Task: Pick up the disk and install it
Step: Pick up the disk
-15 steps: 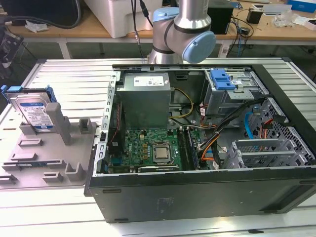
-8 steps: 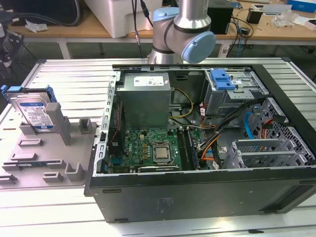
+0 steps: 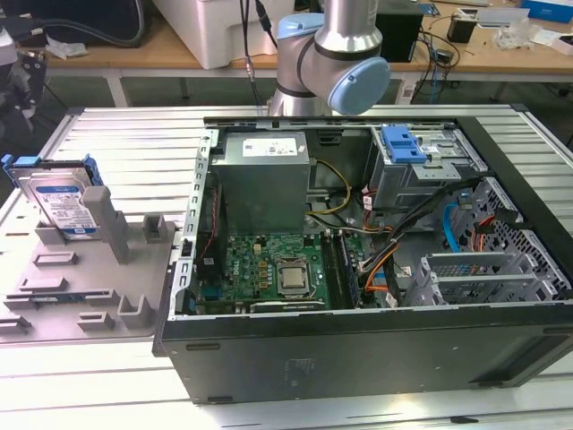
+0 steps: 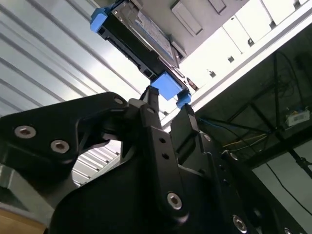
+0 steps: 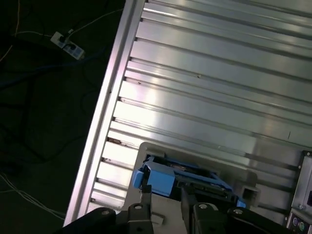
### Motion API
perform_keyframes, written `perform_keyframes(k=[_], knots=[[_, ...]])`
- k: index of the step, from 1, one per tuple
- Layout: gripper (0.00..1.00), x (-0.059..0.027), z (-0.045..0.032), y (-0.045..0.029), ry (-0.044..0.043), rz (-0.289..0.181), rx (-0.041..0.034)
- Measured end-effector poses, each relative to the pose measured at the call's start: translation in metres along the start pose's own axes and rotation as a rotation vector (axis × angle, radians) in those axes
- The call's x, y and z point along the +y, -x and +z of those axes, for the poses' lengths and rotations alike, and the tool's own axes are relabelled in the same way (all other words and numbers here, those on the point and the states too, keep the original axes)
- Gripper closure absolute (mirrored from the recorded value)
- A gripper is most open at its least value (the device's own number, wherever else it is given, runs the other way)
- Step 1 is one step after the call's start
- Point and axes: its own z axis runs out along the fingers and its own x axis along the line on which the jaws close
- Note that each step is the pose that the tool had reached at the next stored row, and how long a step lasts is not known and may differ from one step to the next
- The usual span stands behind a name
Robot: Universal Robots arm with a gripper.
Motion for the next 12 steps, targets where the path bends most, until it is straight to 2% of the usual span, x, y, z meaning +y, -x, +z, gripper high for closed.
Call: perform_keyframes(k=[1,6,10,12], knots=[[0.58,0.0005,0.0001,0.0001,-0.0013,-0.013,0.0001],[0.58,0.001,0.001,0.0004,-0.0078,-0.104,0.0034],[0.58,0.0009,0.0016,0.0004,-0.0154,-0.215,0.0084],[0.58,0.0009,0.0019,0.0004,-0.0176,-0.248,0.0099]])
